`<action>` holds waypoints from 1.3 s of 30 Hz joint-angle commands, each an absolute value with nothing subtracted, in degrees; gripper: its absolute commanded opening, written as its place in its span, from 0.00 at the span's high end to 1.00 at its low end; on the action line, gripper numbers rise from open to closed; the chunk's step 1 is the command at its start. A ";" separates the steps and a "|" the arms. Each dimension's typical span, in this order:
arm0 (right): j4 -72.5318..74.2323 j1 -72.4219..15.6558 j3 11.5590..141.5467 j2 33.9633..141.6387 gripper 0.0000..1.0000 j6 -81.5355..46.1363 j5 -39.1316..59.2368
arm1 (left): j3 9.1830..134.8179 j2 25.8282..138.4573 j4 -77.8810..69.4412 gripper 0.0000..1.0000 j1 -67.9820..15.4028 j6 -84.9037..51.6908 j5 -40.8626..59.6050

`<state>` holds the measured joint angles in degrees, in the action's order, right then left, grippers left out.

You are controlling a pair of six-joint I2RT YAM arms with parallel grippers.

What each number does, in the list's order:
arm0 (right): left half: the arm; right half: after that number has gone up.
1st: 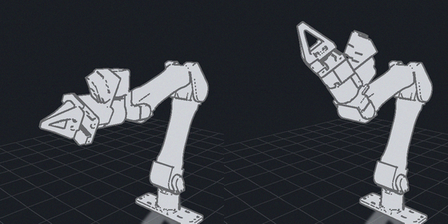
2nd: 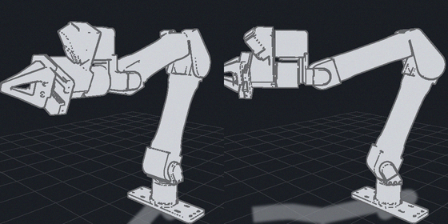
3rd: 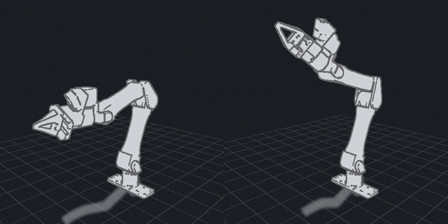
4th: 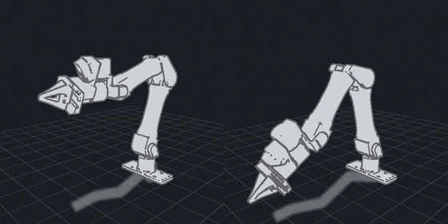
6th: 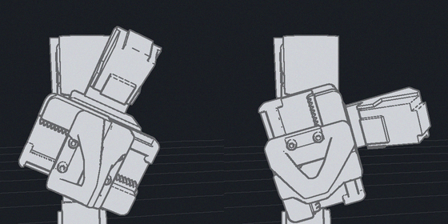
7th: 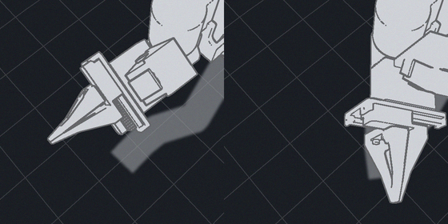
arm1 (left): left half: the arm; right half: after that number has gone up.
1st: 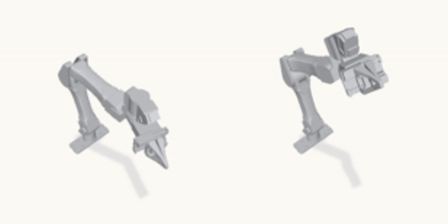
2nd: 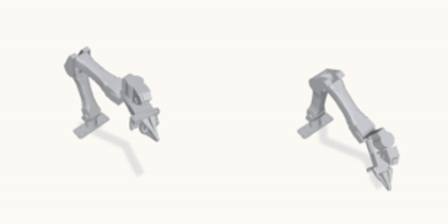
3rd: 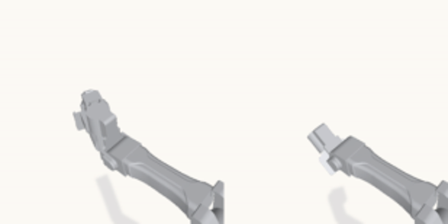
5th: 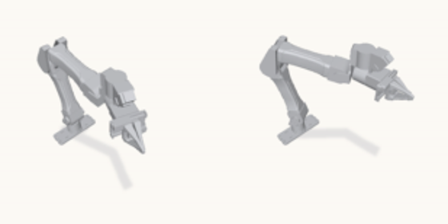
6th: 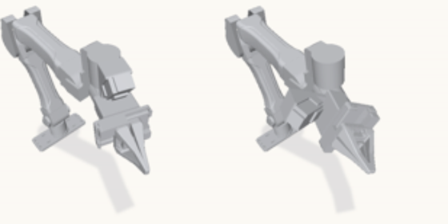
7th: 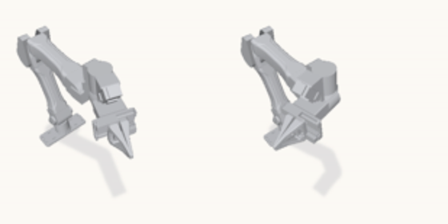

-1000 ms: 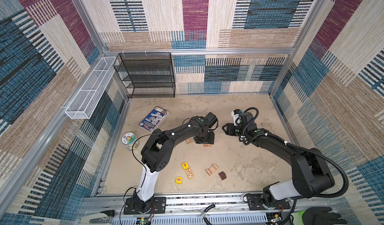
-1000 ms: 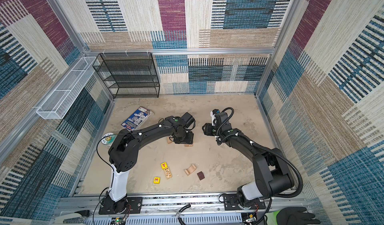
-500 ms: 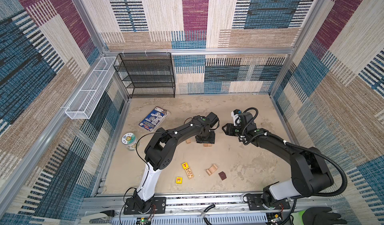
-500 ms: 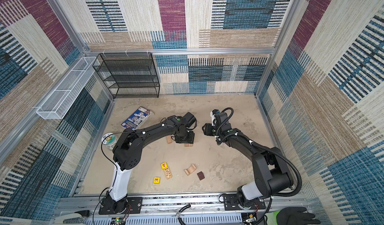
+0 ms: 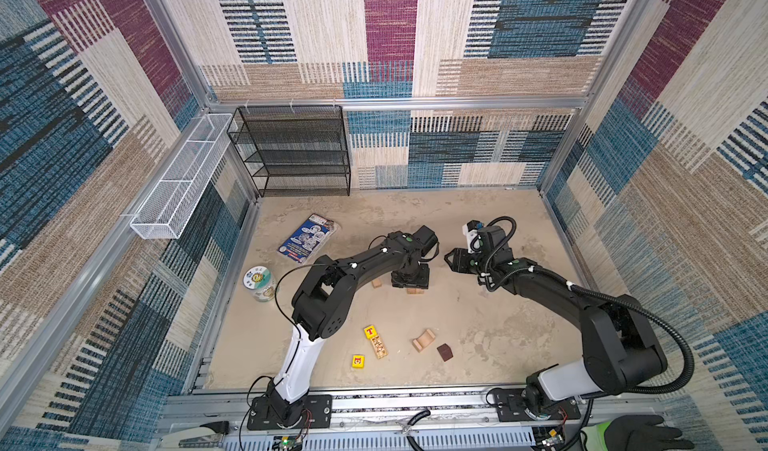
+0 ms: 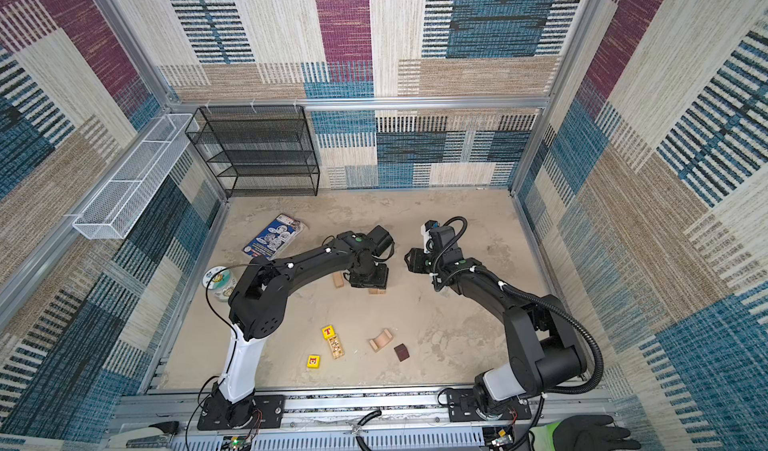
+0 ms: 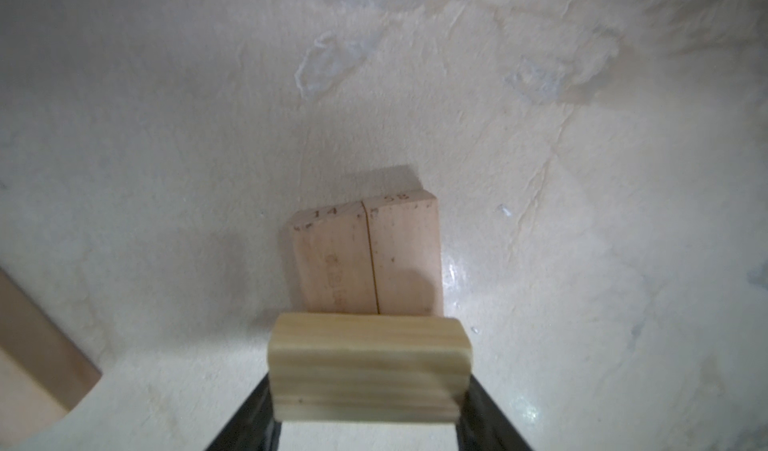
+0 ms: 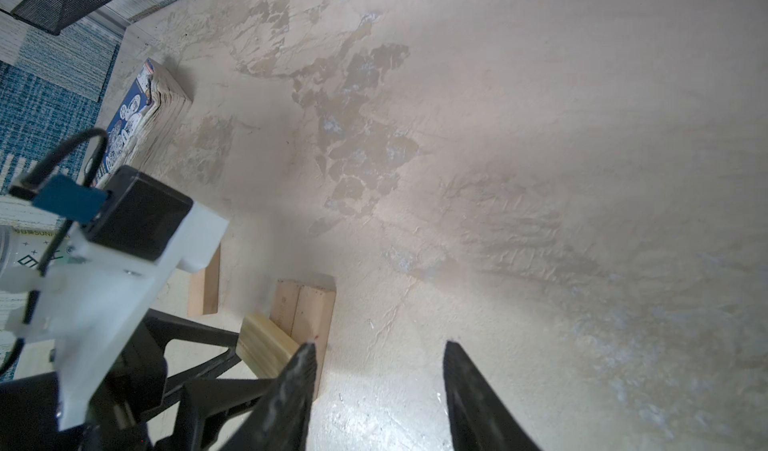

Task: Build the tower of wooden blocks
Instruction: 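Carry the pine block with the left gripper over the standing bars, then lay the pine block across the bar tops and open the left gripper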

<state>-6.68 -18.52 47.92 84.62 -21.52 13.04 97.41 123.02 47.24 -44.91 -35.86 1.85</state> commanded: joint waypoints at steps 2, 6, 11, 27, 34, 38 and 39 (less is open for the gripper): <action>-4.26 -18.46 47.39 84.60 0.48 -21.36 14.29 | 98.15 123.22 47.65 0.35 -44.91 -36.71 2.20; -4.19 -18.49 47.25 84.22 0.47 -21.27 14.50 | 98.17 123.31 47.65 0.33 -45.00 -37.11 2.35; -4.31 -18.46 47.54 84.33 0.47 -21.17 14.92 | 98.47 123.31 47.72 0.29 -45.09 -37.13 2.38; -12.65 -18.53 54.71 83.96 0.48 -16.26 10.12 | 98.98 112.40 51.61 0.28 -44.93 -32.21 -2.91; -19.68 -24.21 62.05 86.16 0.46 -16.06 8.00 | 99.87 102.93 52.88 0.28 -42.11 -11.64 -16.81; -19.77 -27.84 64.70 89.54 0.48 -7.79 15.76 | 95.27 96.90 47.44 0.29 -39.24 0.61 -16.29; -20.35 -28.03 65.53 90.45 0.49 -4.98 17.15 | 93.34 95.41 45.50 0.30 -38.90 2.35 -16.53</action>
<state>-18.52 -27.35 64.07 88.88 -12.99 12.05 96.40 98.32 49.67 -39.66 -10.37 -14.35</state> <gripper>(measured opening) 0.520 0.706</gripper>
